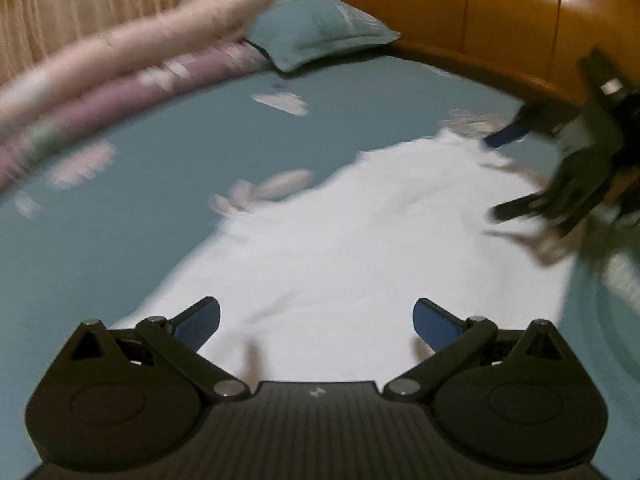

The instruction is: Fold clothes

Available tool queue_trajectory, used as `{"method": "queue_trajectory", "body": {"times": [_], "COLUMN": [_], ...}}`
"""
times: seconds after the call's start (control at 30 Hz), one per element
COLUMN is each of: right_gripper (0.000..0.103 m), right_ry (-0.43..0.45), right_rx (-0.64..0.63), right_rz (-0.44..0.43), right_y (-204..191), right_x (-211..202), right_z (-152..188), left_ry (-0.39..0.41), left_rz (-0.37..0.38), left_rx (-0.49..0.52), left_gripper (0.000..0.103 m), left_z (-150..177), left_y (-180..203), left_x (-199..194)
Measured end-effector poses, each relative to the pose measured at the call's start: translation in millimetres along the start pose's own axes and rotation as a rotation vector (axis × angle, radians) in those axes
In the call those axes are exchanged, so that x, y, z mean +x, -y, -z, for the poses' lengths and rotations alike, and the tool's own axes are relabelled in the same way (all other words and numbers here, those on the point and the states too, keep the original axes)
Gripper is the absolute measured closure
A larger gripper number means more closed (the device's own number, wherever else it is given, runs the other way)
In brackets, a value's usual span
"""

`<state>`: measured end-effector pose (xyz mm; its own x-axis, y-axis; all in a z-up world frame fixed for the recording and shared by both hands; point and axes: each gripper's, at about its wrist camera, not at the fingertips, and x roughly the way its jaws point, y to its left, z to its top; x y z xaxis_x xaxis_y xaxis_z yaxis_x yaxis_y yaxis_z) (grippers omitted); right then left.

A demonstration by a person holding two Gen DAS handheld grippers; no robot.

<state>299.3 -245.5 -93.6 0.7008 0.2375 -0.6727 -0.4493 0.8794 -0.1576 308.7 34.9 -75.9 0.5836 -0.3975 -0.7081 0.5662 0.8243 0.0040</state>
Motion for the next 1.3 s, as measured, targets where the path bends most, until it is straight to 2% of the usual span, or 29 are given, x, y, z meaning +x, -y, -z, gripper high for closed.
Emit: {"method": "queue_trajectory", "body": {"times": [0.1,0.2,0.27,0.3,0.4,0.43,0.47,0.5,0.57,0.63,0.73,0.87,1.0,1.07,1.13,1.3], "right_gripper": [0.000,0.000,0.000,0.000,0.000,0.000,0.000,0.000,0.000,0.000,0.000,0.000,0.000,0.000,0.000,0.000], "right_ry": [-0.013,-0.026,-0.024,-0.027,-0.057,-0.051,-0.019,0.024,0.071,0.056,-0.020,0.020,0.018,0.068,0.100,0.094], "right_rx": [0.137,0.275,0.353,0.365,0.346,0.352,0.360,0.366,0.394,0.385,0.331,0.350,0.333,0.338,0.346,0.410], "right_rz": [-0.037,-0.074,-0.091,-0.073,-0.016,0.004,0.007,-0.003,-0.084,-0.132,-0.102,-0.081,-0.069,-0.072,-0.090,-0.127], "right_y": [19.2,38.3,48.1,47.3,39.4,39.2,37.0,33.3,24.8,11.5,-7.5,-7.0,-0.8,9.5,22.5,54.0], "right_x": [8.9,17.7,17.3,10.9,-6.5,-14.0,-22.9,-32.3,-40.7,-38.9,-32.8,-56.7,-62.4,-58.9,-40.7,35.1], "right_z": [14.6,29.3,40.0,46.5,55.3,54.8,52.5,49.7,45.9,51.4,73.0,107.0,85.3,66.8,42.0,3.0], "left_ry": [-0.038,-0.107,-0.067,-0.069,-0.102,-0.111,-0.090,-0.070,-0.029,-0.034,-0.059,-0.066,-0.086,-0.039,-0.014,-0.003], "left_rz": [0.034,-0.006,-0.001,0.000,-0.059,-0.079,-0.059,-0.038,0.003,0.010,-0.010,-0.057,-0.056,-0.049,-0.049,-0.064], "left_rx": [-0.094,-0.224,-0.249,-0.239,-0.179,-0.169,-0.181,-0.193,-0.217,-0.226,-0.239,-0.207,-0.179,-0.192,-0.218,-0.298], "left_gripper": [0.001,0.001,0.001,0.001,0.001,0.001,0.001,0.001,0.001,0.001,0.001,0.001,0.001,0.001,0.001,0.001], "left_z": [9.6,34.6,54.4,60.2,63.4,62.1,59.8,57.5,53.0,55.6,73.8,95.6,82.2,63.1,49.2,31.1], "left_y": [-10.0,-26.8,-28.9,-26.1,-13.3,-9.6,-7.3,-5.0,-0.5,6.5,12.9,27.3,27.3,18.5,6.3,-28.1], "left_x": [18.2,23.2,8.6,2.7,-9.3,-12.3,-15.7,-19.1,-25.8,-22.0,-21.7,-37.9,-43.2,-39.9,-29.3,9.0]}}
